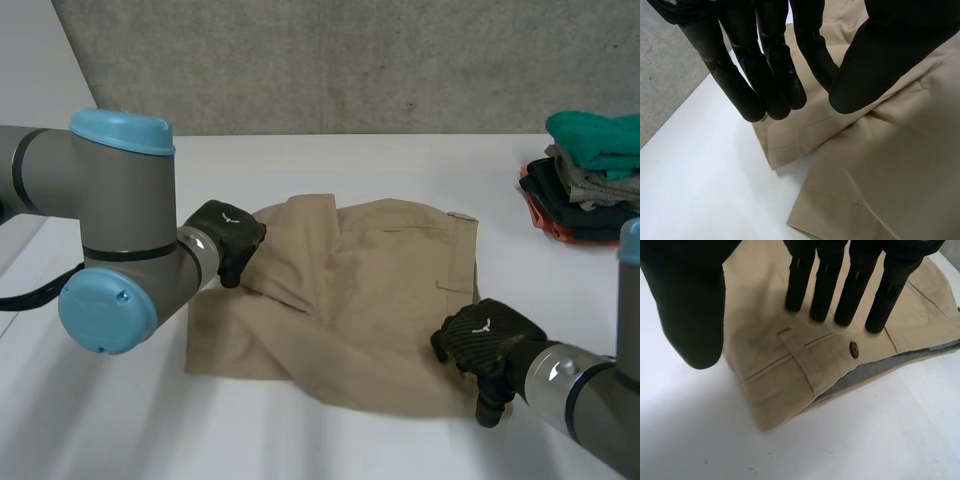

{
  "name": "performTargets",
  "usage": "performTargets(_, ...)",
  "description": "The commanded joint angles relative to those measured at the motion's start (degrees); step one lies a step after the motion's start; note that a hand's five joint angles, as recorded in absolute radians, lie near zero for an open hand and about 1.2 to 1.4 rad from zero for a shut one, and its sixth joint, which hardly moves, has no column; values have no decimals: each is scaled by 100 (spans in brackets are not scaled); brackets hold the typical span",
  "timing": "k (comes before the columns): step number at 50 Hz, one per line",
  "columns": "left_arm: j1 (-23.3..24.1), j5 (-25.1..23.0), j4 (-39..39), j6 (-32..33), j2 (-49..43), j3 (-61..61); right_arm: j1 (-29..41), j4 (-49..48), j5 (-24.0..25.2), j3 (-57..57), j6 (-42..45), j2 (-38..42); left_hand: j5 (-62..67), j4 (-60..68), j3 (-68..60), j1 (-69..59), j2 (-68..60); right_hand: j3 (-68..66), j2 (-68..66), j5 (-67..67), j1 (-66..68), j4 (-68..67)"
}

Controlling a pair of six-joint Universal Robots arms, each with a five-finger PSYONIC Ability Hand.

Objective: Fold the laundry.

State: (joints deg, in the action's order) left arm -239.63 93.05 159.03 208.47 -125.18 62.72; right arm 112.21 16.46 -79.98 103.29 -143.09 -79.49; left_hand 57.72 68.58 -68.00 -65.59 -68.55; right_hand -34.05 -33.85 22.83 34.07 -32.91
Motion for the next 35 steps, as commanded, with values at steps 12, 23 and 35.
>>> performTargets(12,-40,-630,-786,335,871,1312,-182,68,228,122,967,83,264,178,-236,-476,-181,-4595,-4615,4717,4593,-4709)
performTargets(23,-374,-1035,-531,45,2224,2525,-393,-108,317,174,369,-137,-4320,-4407,4349,4108,4404,-455,-476,577,454,-570)
performTargets(35,-128,-1026,-591,-25,3481,3895,-639,541,474,367,579,-989,-3116,-3203,3145,2904,3200,-1596,-1617,1718,1595,-1711)
